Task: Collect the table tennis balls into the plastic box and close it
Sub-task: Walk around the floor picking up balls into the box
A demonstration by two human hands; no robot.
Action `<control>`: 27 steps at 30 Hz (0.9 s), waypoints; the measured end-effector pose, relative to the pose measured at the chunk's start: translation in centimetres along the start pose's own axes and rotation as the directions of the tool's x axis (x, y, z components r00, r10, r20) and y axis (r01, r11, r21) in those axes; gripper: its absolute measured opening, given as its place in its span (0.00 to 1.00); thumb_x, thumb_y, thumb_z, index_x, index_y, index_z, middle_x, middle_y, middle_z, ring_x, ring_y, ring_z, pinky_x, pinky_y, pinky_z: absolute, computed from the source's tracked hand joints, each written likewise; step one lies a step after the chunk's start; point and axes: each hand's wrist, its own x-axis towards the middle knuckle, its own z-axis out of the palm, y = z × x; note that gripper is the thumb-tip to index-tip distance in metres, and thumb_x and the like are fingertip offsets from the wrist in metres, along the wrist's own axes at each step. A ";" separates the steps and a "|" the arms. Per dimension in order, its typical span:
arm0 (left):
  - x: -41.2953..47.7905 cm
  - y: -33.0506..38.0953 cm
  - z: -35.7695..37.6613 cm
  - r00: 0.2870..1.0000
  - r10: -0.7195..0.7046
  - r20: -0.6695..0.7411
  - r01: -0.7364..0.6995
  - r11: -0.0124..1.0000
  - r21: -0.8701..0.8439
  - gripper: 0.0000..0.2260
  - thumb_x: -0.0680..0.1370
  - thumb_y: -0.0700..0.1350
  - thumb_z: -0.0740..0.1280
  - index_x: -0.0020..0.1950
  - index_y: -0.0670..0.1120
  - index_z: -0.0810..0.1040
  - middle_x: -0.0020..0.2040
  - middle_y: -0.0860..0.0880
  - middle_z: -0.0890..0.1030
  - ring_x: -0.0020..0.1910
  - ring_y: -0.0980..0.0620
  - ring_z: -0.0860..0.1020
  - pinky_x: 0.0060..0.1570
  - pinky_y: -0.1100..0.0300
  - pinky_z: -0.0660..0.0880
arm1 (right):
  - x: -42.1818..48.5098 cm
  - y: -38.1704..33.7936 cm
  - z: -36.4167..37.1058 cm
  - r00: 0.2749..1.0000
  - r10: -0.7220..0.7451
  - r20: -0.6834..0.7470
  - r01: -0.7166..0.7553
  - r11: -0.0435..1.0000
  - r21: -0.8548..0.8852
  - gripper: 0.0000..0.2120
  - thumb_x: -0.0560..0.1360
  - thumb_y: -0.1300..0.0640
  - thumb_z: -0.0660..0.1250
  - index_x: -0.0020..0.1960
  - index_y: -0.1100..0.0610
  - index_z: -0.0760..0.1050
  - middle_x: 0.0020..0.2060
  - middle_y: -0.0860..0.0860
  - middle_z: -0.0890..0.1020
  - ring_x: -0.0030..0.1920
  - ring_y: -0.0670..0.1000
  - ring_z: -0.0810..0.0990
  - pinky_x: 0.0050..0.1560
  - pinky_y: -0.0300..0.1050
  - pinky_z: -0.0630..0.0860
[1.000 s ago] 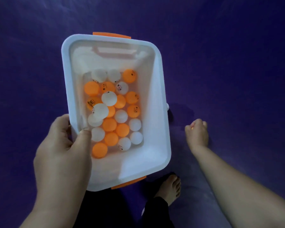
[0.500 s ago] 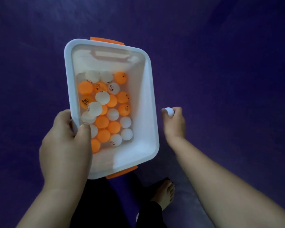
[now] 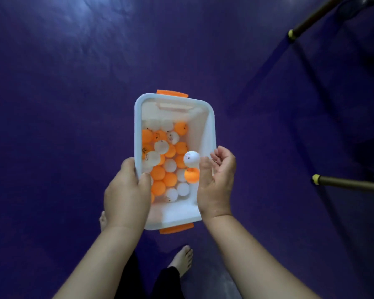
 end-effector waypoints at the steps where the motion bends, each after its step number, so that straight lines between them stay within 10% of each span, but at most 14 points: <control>1: -0.4 1.3 -1.8 1.000 0.024 -0.004 -0.024 1.000 -0.004 0.03 0.79 0.48 0.60 0.48 0.49 0.71 0.36 0.52 0.76 0.35 0.53 0.74 0.30 0.56 0.69 | -0.5 -2.1 -0.6 1.000 0.002 -0.018 -0.002 1.000 -0.017 0.27 0.74 0.44 0.59 0.67 0.59 0.65 0.61 0.49 0.70 0.61 0.48 0.73 0.63 0.45 0.73; 6: -2.1 7.6 -10.9 0.994 0.107 -0.037 -0.108 0.994 -0.011 0.05 0.79 0.47 0.60 0.49 0.46 0.72 0.37 0.48 0.76 0.35 0.47 0.75 0.33 0.53 0.72 | -2.8 -12.7 -4.1 0.997 -0.048 -0.054 0.035 0.976 -0.215 0.21 0.75 0.62 0.64 0.68 0.59 0.66 0.63 0.50 0.70 0.63 0.48 0.70 0.64 0.39 0.68; 27: -1.9 29.1 -33.0 0.946 0.319 0.052 -0.316 0.947 -0.064 0.08 0.76 0.43 0.62 0.38 0.44 0.68 0.33 0.47 0.75 0.31 0.50 0.72 0.28 0.56 0.67 | 0.5 -40.0 -11.3 1.000 -0.001 -0.018 -0.004 0.956 -0.295 0.18 0.73 0.59 0.63 0.63 0.52 0.68 0.52 0.50 0.79 0.49 0.54 0.78 0.49 0.51 0.76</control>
